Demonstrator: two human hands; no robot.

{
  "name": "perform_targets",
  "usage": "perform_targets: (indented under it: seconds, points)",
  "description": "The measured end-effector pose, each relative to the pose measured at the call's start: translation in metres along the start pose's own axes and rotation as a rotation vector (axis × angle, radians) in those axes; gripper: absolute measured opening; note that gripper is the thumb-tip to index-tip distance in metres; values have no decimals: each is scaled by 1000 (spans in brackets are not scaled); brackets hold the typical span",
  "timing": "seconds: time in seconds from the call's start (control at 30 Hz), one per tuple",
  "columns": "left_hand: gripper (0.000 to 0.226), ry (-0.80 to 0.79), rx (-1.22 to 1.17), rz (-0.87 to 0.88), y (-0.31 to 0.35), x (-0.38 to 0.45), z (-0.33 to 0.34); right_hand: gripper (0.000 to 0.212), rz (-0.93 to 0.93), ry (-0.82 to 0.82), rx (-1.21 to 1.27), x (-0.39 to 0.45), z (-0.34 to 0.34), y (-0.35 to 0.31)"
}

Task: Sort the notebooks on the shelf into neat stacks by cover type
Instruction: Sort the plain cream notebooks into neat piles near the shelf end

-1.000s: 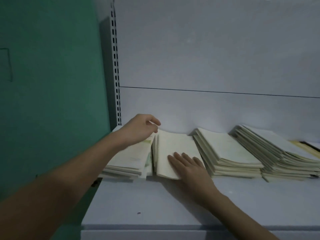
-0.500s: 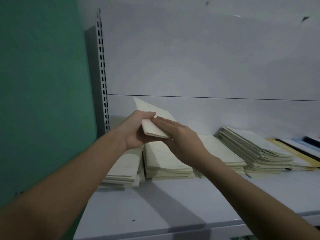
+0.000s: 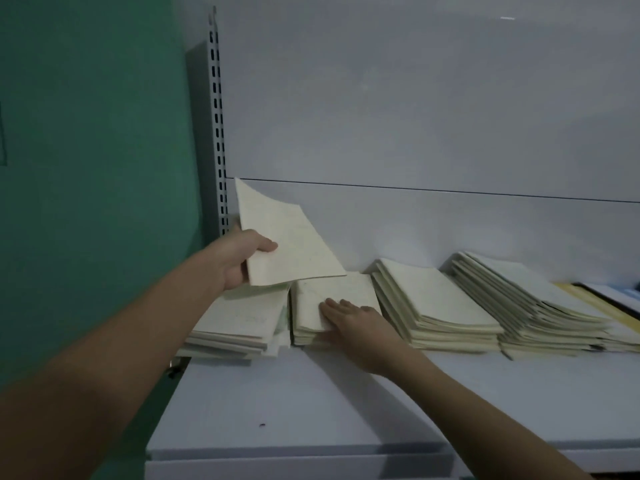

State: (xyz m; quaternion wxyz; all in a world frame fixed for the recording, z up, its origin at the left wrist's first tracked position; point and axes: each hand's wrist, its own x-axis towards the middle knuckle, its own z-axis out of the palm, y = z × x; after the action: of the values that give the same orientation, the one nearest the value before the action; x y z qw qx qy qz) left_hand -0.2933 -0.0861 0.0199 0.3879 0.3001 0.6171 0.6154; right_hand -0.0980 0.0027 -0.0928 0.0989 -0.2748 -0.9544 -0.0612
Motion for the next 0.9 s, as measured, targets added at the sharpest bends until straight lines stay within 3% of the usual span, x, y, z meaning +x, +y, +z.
perform_targets:
  seconds: [0.13,0.3,0.37,0.43,0.57,0.63,0.73,0.83,0.9]
  points:
    - [50,45,-22,7,-8,1,-16,40,-78,276,30,-27,14,4]
    - [39,56,-17,-30,-1,-4,-22,31,251,430,682,-22,-27,17]
    - [36,52,10,-36,0,-7,-17,32,330,603,818,-15,-44,19]
    - [33,26,35,-52,-3,-12,-4,28,323,693,803,-11,-55,13]
    - [47,-132,-24,-138,-11,-23,30,33,122,577,495,-11,-69,-21]
    - [35,-188,-46,-150,-12,-27,37,37,16,496,393,-11,-67,-33]
    - [19,-159,-33,-106,-9,-25,32,44,-48,357,589,-8,-65,-25]
    - [16,-68,-62,-57,-3,-21,20,59,141,444,877,-7,-53,-8]
    - [19,-27,-102,-22,0,-20,14,72,267,435,935,-8,-36,0]
